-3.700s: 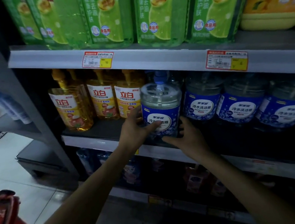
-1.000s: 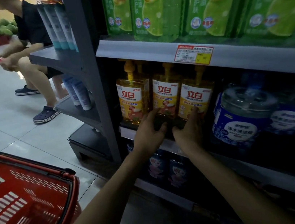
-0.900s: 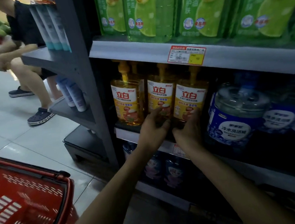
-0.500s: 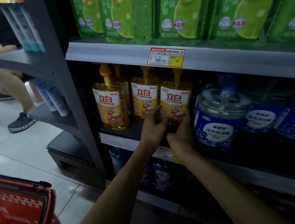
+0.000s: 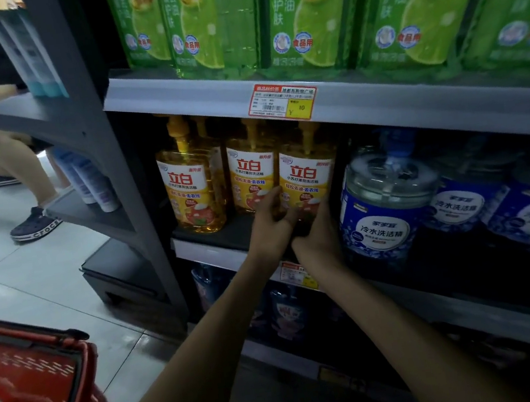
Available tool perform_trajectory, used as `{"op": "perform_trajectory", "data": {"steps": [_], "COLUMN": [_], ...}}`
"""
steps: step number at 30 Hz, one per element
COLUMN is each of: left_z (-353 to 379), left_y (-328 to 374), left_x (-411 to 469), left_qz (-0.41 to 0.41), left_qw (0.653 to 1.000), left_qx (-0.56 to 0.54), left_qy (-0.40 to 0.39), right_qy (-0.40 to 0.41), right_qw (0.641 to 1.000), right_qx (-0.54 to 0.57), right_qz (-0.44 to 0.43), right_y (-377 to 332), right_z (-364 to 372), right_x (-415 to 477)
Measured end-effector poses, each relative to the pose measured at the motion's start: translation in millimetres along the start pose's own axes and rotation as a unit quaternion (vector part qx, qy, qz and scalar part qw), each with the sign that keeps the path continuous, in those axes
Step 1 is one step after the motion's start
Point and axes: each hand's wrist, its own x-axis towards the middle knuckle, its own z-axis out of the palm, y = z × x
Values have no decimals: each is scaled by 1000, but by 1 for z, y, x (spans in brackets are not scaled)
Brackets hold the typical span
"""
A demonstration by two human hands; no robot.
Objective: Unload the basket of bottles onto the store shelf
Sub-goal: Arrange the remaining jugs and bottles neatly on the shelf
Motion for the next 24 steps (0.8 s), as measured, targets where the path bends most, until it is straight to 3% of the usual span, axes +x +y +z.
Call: {"op": "perform_trajectory", "data": {"steps": [5,14,17,21,24], "left_z": [-7,-46,-62,-89,-115], "left_y": [1,9,14,27,45], "left_x": [-6,-40,-54,-79,-109], "left_qz": [-19,27,54,87,59], "left_qw": [999,978,933,835,785], "left_qx": [27,209,355,541,615], "left_qy": [-6,-7,-23,-52,-47], "right_qy": [-12,-57,-81,-112,-146], "right_qw": [1000,985,974,945,916], "right_qx": [-7,-147,-181,-241,-294], "right_qz": [-1,-67,-106,-191,-232], "right_y": [0,0,-6,-11,-20], "right_z": [-8,-26,-29,-33,-29], "right_x": [-5,-25,-33,-55,-72]}}
